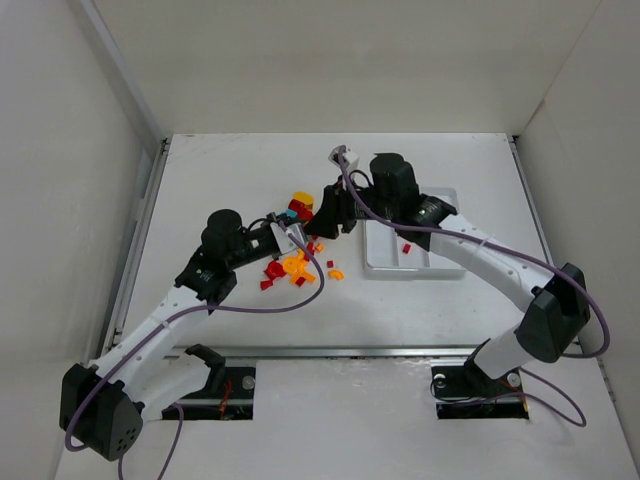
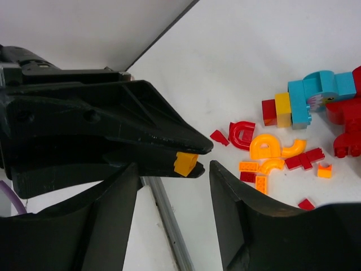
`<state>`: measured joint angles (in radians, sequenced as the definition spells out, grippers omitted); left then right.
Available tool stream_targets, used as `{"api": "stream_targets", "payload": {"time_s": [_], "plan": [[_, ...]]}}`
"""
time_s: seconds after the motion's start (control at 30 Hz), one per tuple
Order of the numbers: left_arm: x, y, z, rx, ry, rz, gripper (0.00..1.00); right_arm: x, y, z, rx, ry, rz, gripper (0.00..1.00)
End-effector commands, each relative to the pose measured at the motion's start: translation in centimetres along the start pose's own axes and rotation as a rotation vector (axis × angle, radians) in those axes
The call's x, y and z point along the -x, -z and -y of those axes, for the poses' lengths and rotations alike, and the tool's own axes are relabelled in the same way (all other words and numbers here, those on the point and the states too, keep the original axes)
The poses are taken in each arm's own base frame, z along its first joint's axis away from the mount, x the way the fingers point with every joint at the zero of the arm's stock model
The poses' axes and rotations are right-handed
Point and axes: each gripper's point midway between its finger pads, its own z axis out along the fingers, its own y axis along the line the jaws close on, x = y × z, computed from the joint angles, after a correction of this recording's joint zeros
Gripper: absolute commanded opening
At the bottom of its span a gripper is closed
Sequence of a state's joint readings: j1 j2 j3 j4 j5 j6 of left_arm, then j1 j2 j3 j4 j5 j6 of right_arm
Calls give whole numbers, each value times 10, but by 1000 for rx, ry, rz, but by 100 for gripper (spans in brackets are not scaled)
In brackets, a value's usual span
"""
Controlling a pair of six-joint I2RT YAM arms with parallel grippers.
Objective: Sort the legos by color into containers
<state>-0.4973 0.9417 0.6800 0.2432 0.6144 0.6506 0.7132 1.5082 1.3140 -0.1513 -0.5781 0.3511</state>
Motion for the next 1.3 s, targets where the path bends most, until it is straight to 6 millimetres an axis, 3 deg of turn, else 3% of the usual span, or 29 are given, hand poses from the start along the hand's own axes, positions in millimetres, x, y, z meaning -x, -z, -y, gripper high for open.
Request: {"api": "stream_targets", "payload": {"time_s": [0.0, 0.3, 0.47, 0.67, 0.87, 1.03, 1.27], "plan": [[8, 0, -1, 13, -8, 36, 0, 35, -3, -15, 44, 53, 89, 58], [11, 0, -5, 30, -17, 44, 0, 32, -12, -4, 19, 33, 83, 42], [12, 0, -6, 34, -13, 50, 0, 26, -17, 0, 21, 13, 63, 40], [17, -1, -7, 42, -15, 64, 0, 17, -26, 3, 49, -1, 26, 23], [18, -1, -10, 56, -20, 67, 0, 13, -29, 1, 76, -5, 7, 23], [16, -1, -9, 56, -20, 67, 0, 12, -31, -2, 97, -5, -2, 0], [17, -1, -12, 69, -25, 68, 0, 11, -27, -7, 120, 20, -7, 0]]}}
